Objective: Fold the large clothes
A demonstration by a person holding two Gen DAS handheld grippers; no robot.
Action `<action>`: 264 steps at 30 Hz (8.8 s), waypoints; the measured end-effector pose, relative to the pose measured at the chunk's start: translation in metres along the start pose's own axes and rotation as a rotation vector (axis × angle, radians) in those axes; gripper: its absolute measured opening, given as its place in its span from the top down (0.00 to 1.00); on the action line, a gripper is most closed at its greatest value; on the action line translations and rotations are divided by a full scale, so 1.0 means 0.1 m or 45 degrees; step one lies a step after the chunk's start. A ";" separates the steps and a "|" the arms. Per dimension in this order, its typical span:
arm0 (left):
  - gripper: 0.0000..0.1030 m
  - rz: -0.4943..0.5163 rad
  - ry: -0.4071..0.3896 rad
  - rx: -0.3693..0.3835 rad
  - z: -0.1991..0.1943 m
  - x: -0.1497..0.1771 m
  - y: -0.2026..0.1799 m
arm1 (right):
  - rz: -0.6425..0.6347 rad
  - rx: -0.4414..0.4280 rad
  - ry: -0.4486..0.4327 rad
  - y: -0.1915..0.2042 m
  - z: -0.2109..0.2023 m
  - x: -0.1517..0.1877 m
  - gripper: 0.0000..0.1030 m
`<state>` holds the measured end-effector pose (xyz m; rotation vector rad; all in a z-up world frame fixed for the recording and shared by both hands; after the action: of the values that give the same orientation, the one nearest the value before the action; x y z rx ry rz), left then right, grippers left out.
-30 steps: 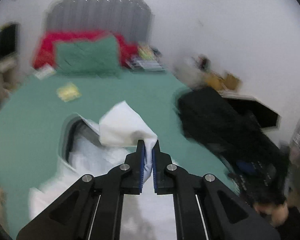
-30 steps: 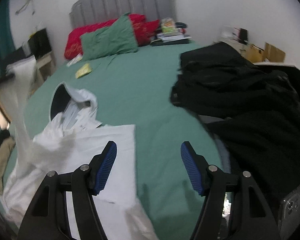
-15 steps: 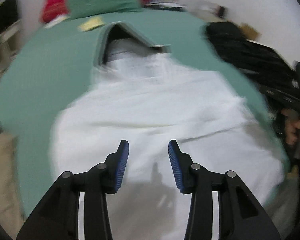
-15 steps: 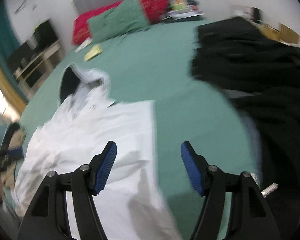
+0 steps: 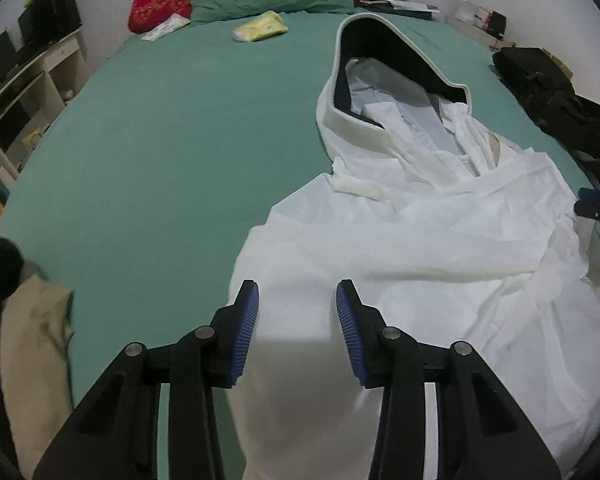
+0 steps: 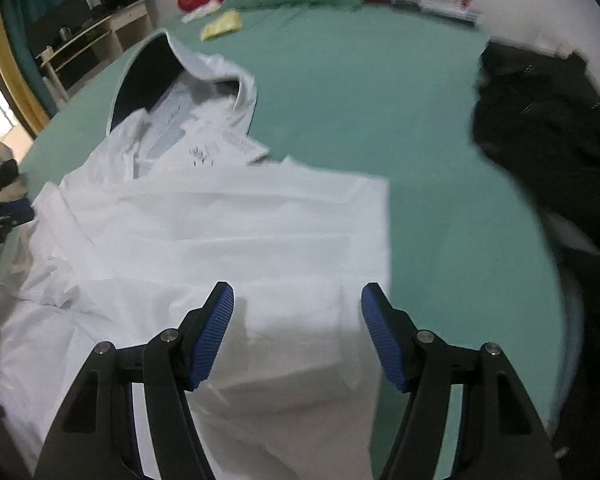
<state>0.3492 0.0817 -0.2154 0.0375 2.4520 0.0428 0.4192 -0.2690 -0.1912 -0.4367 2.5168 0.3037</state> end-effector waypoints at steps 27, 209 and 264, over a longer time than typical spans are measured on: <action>0.74 -0.082 0.153 0.049 0.22 0.22 0.01 | -0.463 0.141 -0.409 0.08 -0.66 0.01 0.94; 0.82 0.406 -0.336 0.065 0.11 -0.44 -0.77 | -1.395 0.449 -0.604 1.33 0.18 0.10 0.81; 0.56 -0.372 -0.150 -0.100 -1.30 1.60 0.55 | -0.193 -0.416 -0.232 2.42 -0.51 0.64 0.48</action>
<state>0.1440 0.1402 -0.2138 -0.3421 2.3119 0.0076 0.2543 -0.0775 -0.1563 -0.6905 2.2460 0.6677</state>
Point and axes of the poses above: each gripper's, at about its wrist camera, not at the fingertips, and z roughly the way its jaws point, y to its left, x to its underside, the point moved 6 cm from there along z, roughly the way its jaws point, and after that the axes turned 8 degrees about -y, right-handed, at the moved point
